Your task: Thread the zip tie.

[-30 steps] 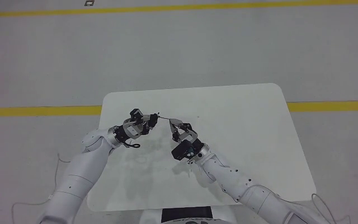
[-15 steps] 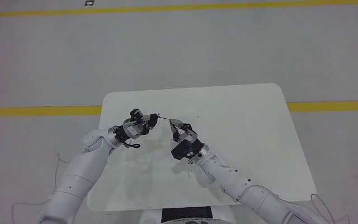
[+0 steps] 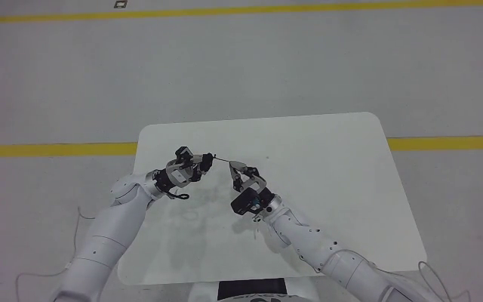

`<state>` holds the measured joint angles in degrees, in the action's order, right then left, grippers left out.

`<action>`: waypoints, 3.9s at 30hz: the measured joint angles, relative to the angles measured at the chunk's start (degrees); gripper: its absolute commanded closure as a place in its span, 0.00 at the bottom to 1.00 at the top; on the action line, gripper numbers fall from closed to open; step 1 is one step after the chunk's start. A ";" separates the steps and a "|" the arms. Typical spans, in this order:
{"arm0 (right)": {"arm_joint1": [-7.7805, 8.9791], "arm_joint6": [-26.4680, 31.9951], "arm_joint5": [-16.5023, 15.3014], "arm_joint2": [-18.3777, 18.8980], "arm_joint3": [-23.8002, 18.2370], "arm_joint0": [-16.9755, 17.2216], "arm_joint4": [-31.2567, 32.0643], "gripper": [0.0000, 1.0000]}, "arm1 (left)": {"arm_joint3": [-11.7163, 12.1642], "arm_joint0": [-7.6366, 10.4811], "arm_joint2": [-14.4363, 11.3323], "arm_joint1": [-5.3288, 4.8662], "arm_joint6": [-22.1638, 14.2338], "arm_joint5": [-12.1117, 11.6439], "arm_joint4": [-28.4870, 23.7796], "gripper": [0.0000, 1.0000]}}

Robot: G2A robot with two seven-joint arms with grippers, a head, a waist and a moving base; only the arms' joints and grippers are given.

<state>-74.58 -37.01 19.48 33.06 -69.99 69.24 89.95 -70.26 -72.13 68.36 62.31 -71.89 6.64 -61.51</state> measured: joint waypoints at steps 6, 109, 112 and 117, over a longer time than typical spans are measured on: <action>-0.14 0.38 0.00 -0.31 0.40 -0.24 0.00 1.00 | 0.00 0.00 0.00 0.00 0.00 0.00 0.00 1.00; 3.30 -9.62 -12.55 12.13 -3.56 8.27 -3.00 0.00 | 0.00 0.00 0.00 0.00 0.00 0.00 0.00 1.00; 4.40 -12.33 -16.13 15.38 -6.79 10.69 -4.19 0.00 | 0.00 0.00 0.00 0.00 0.00 0.00 0.00 1.00; 5.66 -15.97 -21.50 19.81 -12.20 14.15 -6.63 0.00 | 0.00 0.00 0.00 0.00 0.00 0.00 0.00 1.00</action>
<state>-68.92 -52.98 -2.02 52.86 -82.19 83.39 83.33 -70.26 -72.13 68.36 62.31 -71.89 6.64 -61.51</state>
